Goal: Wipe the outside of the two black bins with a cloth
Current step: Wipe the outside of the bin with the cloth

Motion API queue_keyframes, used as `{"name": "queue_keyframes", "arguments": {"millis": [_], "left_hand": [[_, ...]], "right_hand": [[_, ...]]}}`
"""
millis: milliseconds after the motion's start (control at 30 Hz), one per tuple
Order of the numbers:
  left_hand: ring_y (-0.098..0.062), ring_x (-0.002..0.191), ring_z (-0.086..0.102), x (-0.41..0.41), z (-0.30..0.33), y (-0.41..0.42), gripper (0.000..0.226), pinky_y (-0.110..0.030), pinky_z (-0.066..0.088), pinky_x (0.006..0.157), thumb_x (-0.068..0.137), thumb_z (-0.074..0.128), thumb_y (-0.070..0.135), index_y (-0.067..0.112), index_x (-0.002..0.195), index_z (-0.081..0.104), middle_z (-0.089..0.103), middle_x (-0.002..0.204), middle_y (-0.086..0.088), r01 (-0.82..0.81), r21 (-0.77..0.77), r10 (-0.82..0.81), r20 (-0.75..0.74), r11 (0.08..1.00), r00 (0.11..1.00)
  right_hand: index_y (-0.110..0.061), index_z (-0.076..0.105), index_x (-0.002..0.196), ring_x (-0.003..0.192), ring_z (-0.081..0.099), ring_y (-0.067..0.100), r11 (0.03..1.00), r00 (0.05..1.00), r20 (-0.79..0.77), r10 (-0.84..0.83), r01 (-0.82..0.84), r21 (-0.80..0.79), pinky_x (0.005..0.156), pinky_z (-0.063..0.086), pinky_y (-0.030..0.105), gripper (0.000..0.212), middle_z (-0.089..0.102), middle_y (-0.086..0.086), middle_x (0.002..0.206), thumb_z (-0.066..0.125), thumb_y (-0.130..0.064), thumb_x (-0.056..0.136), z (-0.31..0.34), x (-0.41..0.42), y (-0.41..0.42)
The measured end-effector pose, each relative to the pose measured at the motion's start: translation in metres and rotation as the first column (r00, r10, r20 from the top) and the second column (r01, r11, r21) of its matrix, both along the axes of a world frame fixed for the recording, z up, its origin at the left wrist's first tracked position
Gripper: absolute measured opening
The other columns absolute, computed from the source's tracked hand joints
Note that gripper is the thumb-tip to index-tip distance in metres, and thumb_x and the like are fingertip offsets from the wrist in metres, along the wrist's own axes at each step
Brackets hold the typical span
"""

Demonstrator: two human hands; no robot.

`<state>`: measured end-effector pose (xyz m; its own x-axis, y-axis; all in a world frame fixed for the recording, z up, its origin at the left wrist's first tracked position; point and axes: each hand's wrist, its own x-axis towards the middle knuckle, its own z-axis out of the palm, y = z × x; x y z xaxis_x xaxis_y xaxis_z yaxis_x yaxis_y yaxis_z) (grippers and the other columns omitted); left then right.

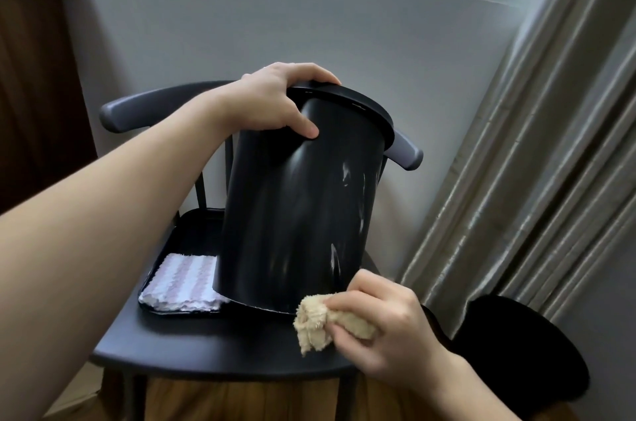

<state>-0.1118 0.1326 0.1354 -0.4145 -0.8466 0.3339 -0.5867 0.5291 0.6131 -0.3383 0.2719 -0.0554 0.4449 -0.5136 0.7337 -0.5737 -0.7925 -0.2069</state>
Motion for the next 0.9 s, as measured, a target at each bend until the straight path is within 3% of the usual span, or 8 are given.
{"name": "queue_keyframes", "arguments": {"millis": [100, 200, 300, 400, 533, 667, 733, 900], "left_hand": [[-0.020, 0.122, 0.059, 0.000, 0.001, 0.000, 0.066, -0.045, 0.046, 0.109, 0.058, 0.084, 0.033, 0.064, 0.112, 0.061, 0.064, 0.121, 0.021, -0.004, 0.005, 0.004, -0.013, 1.000, 1.000], [-0.013, 0.109, 0.065, 0.002, 0.000, 0.001, 0.064, -0.039, 0.054, 0.100, 0.073, 0.085, 0.012, 0.049, 0.120, 0.063, 0.066, 0.116, 0.016, -0.004, -0.016, 0.003, -0.042, 1.000, 0.999], [-0.023, 0.116, 0.060, 0.001, 0.001, 0.004, 0.065, -0.042, 0.052, 0.102, 0.073, 0.080, 0.011, 0.040, 0.126, 0.058, 0.061, 0.123, 0.007, -0.094, -0.061, 0.093, -0.023, 0.994, 0.995], [-0.019, 0.128, 0.041, -0.005, 0.000, 0.008, 0.071, -0.040, 0.031, 0.116, 0.077, 0.079, 0.020, 0.043, 0.138, 0.051, 0.050, 0.127, 0.012, -0.161, -0.137, 0.170, 0.062, 0.977, 0.983], [-0.016, 0.130, 0.031, -0.010, 0.000, 0.012, 0.076, -0.032, 0.019, 0.103, 0.075, 0.087, 0.032, 0.054, 0.138, 0.050, 0.050, 0.132, 0.013, -0.126, -0.166, 0.145, 0.106, 0.978, 0.984], [-0.023, 0.138, 0.038, -0.009, 0.003, 0.005, 0.077, -0.033, 0.022, 0.113, 0.066, 0.091, 0.030, 0.062, 0.126, 0.055, 0.054, 0.136, 0.017, -0.106, -0.107, 0.112, 0.060, 0.989, 0.992], [-0.026, 0.138, 0.043, -0.008, 0.002, 0.002, 0.080, -0.042, 0.030, 0.120, 0.055, 0.089, 0.034, 0.062, 0.123, 0.058, 0.056, 0.137, 0.019, -0.060, -0.055, 0.061, 0.015, 0.997, 0.998], [-0.025, 0.138, 0.045, -0.004, -0.002, -0.003, 0.080, -0.046, 0.033, 0.120, 0.050, 0.085, 0.040, 0.067, 0.120, 0.058, 0.057, 0.136, 0.023, -0.032, -0.038, 0.031, -0.019, 0.999, 0.999]], "right_hand": [[-0.009, 0.074, 0.096, 0.070, 0.057, 0.012, 0.999, 0.993, 0.112, -0.047, 0.049, -0.016, 0.060, 0.050, 0.029, 0.016, 0.057, -0.001, 0.083, 0.075, -0.018, 0.083, 0.001, -0.002, -0.005], [-0.008, 0.074, 0.096, 0.072, 0.059, 0.012, 0.997, 0.982, 0.173, -0.077, 0.080, -0.012, 0.062, 0.051, 0.030, 0.017, 0.058, -0.001, 0.084, 0.074, -0.020, 0.084, -0.002, -0.006, -0.007], [-0.011, 0.073, 0.101, 0.076, 0.059, 0.010, 0.998, 0.982, 0.173, -0.069, 0.070, 0.003, 0.067, 0.051, 0.025, 0.019, 0.057, -0.003, 0.086, 0.075, -0.022, 0.085, -0.005, -0.008, -0.007], [-0.012, 0.072, 0.106, 0.079, 0.058, 0.009, 0.998, 0.981, 0.181, -0.067, 0.064, 0.025, 0.071, 0.050, 0.022, 0.023, 0.056, -0.004, 0.090, 0.073, -0.027, 0.088, -0.006, -0.009, -0.008], [-0.013, 0.072, 0.108, 0.079, 0.058, 0.009, 0.998, 0.986, 0.159, -0.049, 0.043, 0.038, 0.069, 0.051, 0.024, 0.025, 0.056, -0.005, 0.090, 0.071, -0.032, 0.091, -0.007, -0.006, -0.008], [-0.014, 0.072, 0.108, 0.076, 0.058, 0.011, 0.999, 0.988, 0.147, -0.042, 0.041, 0.012, 0.065, 0.051, 0.028, 0.025, 0.056, -0.002, 0.088, 0.073, -0.031, 0.090, -0.008, -0.003, -0.006], [-0.014, 0.072, 0.108, 0.075, 0.057, 0.012, 0.999, 0.988, 0.150, -0.044, 0.045, 0.001, 0.064, 0.051, 0.029, 0.024, 0.056, -0.002, 0.087, 0.074, -0.029, 0.090, -0.007, -0.004, -0.006], [-0.013, 0.073, 0.104, 0.072, 0.057, 0.014, 0.998, 0.989, 0.134, -0.058, 0.060, -0.006, 0.061, 0.050, 0.031, 0.021, 0.055, -0.001, 0.085, 0.073, -0.028, 0.089, -0.004, -0.005, -0.005]]}}
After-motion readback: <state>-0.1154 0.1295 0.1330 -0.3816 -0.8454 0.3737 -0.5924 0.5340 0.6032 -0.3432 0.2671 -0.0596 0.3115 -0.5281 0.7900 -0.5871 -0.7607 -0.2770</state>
